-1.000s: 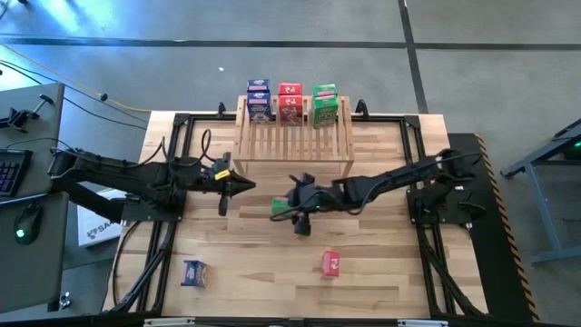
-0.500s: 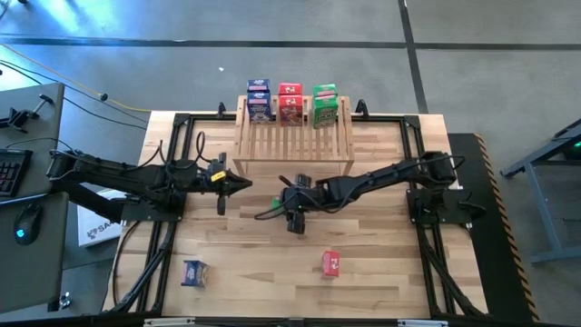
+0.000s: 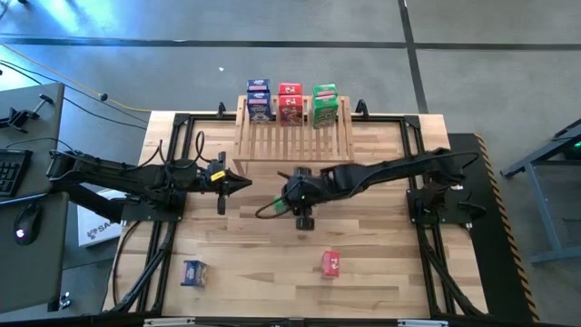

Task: Stack cereal on shelf
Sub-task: Put the green cereal box on the shelf aligned with the other green cereal boxes

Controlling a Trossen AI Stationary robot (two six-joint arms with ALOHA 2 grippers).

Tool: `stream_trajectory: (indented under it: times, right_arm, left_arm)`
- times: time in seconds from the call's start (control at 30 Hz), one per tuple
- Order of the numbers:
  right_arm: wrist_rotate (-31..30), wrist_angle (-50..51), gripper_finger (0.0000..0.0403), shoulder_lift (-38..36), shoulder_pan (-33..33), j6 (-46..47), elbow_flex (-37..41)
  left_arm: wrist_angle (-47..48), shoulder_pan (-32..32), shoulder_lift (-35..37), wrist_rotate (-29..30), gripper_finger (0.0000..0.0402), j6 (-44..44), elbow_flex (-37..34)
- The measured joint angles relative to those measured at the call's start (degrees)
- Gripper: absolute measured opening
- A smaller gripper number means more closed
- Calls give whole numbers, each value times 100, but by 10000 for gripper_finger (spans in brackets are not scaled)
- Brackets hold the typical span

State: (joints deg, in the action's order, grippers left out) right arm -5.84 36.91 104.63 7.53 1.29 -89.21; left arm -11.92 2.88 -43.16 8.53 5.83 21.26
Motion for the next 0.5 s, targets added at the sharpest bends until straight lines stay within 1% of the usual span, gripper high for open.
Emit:
stream_trajectory:
  times: [0.07, 0.17, 0.27, 0.33, 0.4, 0.47, 0.5]
  right_arm:
    - [-100, 698, 132, -112, -47, -381, -542]
    - [-305, 2004, 133, -202, -193, -935, -1568]
    - [-510, 3197, 133, -220, -483, -1481, -2526]
    - [-508, 3778, 133, -237, -748, -1796, -3031]
    - [-439, 4171, 133, -257, -1091, -2079, -3419]
    - [-345, 4452, 133, -318, -1489, -2319, -3539]
    - [-219, 4432, 133, -372, -1706, -2440, -3525]
  left_arm:
    - [-23, -32, 0, 22, 7, 10, 0]
    - [-8, -88, 0, 69, 7, 149, 0]
    - [-5, -110, 0, 94, 7, 204, 0]
    - [-12, -110, 0, 125, 7, 221, 0]
    - [-21, -110, 0, 230, 7, 200, 0]
    - [-46, -110, 0, 286, 7, 201, 0]
    - [-44, -110, -2, 323, 7, 198, 0]
